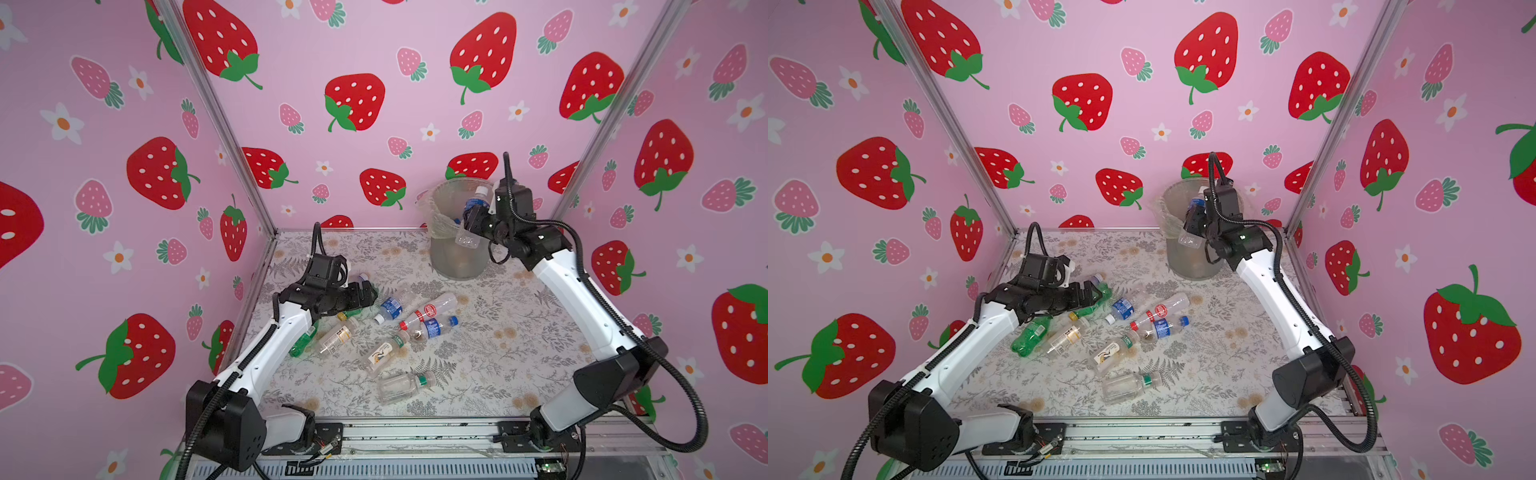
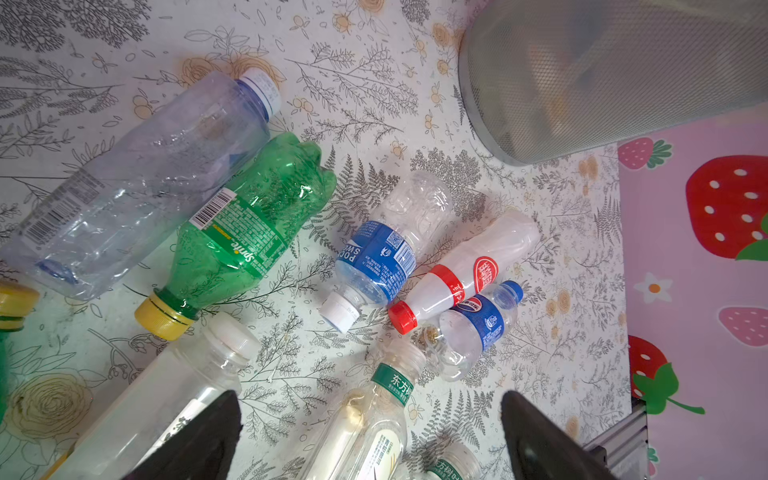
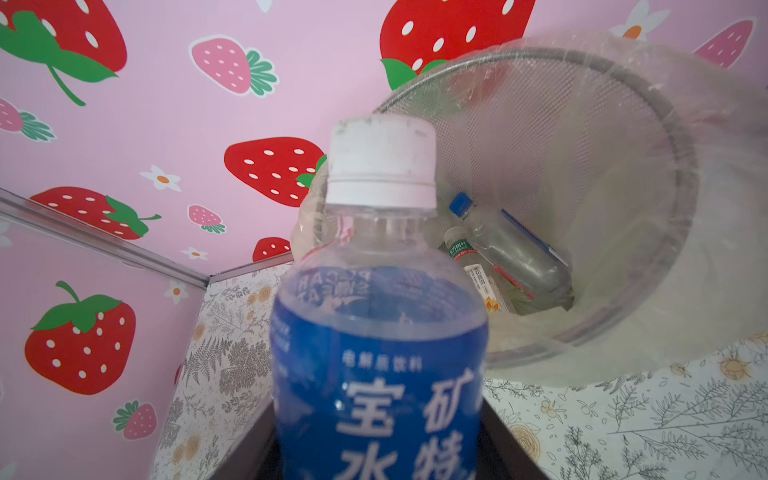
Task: Throw the plastic bottles in the bin
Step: 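Lift the blue-labelled bottle and carry it over the bin with the right gripper, then open the right gripper over the bin to drop the bottle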
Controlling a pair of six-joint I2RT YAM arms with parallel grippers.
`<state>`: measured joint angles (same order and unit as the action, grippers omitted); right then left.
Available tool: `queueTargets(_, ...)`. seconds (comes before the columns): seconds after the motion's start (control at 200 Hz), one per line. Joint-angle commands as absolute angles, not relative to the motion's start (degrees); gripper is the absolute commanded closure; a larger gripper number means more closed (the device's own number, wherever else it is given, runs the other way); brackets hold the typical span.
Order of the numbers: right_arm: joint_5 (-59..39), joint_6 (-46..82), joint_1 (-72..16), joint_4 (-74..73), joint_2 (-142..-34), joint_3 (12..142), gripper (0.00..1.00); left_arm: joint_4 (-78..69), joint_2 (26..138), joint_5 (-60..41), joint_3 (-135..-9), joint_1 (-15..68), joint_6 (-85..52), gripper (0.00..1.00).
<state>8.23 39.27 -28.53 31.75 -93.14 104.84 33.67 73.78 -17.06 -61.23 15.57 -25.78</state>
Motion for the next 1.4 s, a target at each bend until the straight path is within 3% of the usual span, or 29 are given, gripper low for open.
queueTargets(0.0, 8.1, 39.2, -27.3, 31.9, -95.1, 109.4, 0.46, 34.0, 74.3, -17.7, -63.7, 15.2, -25.9, 0.01)
queueTargets(0.19, 8.4, 39.2, -26.8, 31.3, -93.5, 108.1, 0.46, 34.0, 74.1, -17.7, -63.5, 15.2, -25.8, 0.01)
queueTargets(0.57, 10.1, 42.9, -26.8, 21.4, -72.2, 79.5, 0.46, 33.7, 74.4, -18.6, -63.6, 15.2, -26.0, 0.01)
queueTargets(0.75, 10.8, 43.7, -26.8, 20.5, -69.3, 76.4, 0.46, 34.0, 74.7, -18.9, -64.2, 15.0, -25.8, 0.01)
queueTargets(1.011, 9.1, 41.2, -26.3, 22.3, -80.0, 89.3, 0.46, 34.0, 74.4, -18.5, -63.9, 14.8, -25.8, 0.01)
queueTargets(1.221, 5.3, 39.2, -22.8, 24.4, -98.4, 113.3, 0.46, 35.3, 74.7, -18.2, -65.2, 13.9, -24.9, 0.01)
queueTargets(1.301, 2.9, 39.9, -20.5, 28.9, -107.3, 126.1, 0.36, 35.2, 74.5, -18.5, -65.2, 13.4, -25.0, 0.01)
queueTargets(1.396, 1.5, 40.9, -19.6, 35.4, -115.3, 138.9, 0.1, 35.1, 74.2, -18.5, -65.1, 13.0, -25.0, 0.01)
